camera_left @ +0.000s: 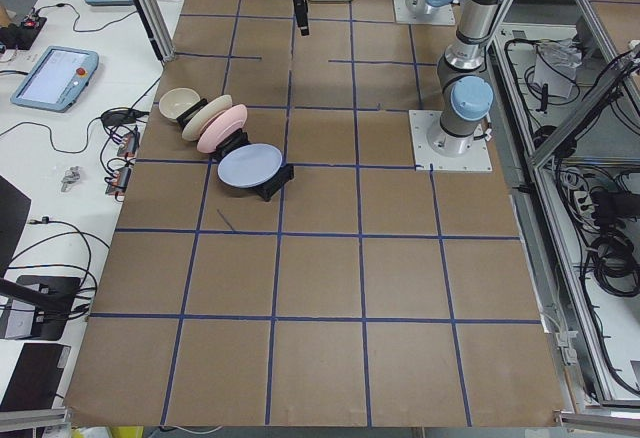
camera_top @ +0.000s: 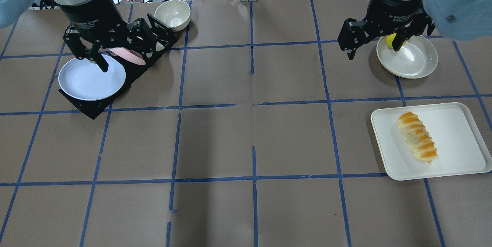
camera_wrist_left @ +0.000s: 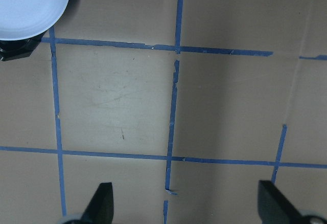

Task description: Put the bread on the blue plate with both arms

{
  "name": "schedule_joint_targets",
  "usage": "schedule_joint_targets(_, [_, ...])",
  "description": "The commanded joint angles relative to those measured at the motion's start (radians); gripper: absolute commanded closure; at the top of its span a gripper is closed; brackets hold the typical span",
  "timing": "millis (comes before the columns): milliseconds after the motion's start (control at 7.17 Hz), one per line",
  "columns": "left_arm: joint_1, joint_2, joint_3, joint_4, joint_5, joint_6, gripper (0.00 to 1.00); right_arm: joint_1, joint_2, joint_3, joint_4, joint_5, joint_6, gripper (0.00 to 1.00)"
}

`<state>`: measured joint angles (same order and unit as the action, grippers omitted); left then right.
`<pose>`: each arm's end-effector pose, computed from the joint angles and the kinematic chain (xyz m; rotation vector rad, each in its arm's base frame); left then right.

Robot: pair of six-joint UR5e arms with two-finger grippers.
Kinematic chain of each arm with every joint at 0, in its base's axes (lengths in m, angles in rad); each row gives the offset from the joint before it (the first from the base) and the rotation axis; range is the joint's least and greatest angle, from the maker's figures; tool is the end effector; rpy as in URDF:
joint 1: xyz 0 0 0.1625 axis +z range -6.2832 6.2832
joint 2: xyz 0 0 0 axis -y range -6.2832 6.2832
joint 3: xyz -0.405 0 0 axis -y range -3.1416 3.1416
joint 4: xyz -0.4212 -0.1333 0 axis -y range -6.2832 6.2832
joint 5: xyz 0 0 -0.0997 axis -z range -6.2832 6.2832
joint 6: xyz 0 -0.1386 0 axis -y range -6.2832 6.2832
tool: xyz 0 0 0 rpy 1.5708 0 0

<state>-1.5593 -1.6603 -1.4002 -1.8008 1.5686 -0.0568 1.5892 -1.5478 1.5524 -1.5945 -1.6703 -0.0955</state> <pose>-0.1275 -0.5356 0.4481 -0.1072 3.1299 0.2336 0.1293 -0.5305 0.4295 0.1717 -3.0365 0.0232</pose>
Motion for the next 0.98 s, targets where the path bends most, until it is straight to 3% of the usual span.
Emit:
schedule_joint_targets(0, [-0.019, 0.017, 0.000, -0.003, 0.014, 0.005, 0.00, 0.000, 0.000, 0.000, 0.001, 0.000, -0.009, 0.00])
schedule_joint_targets(558, [0.045, -0.003, 0.001, 0.023, 0.014, 0.015, 0.00, -0.006, 0.005, 0.014, -0.005, 0.003, -0.025, 0.00])
schedule_joint_targets(837, [0.196, -0.021, 0.003, 0.058, 0.014, 0.218, 0.00, -0.137, 0.015, 0.162, -0.201, 0.000, -0.300, 0.03])
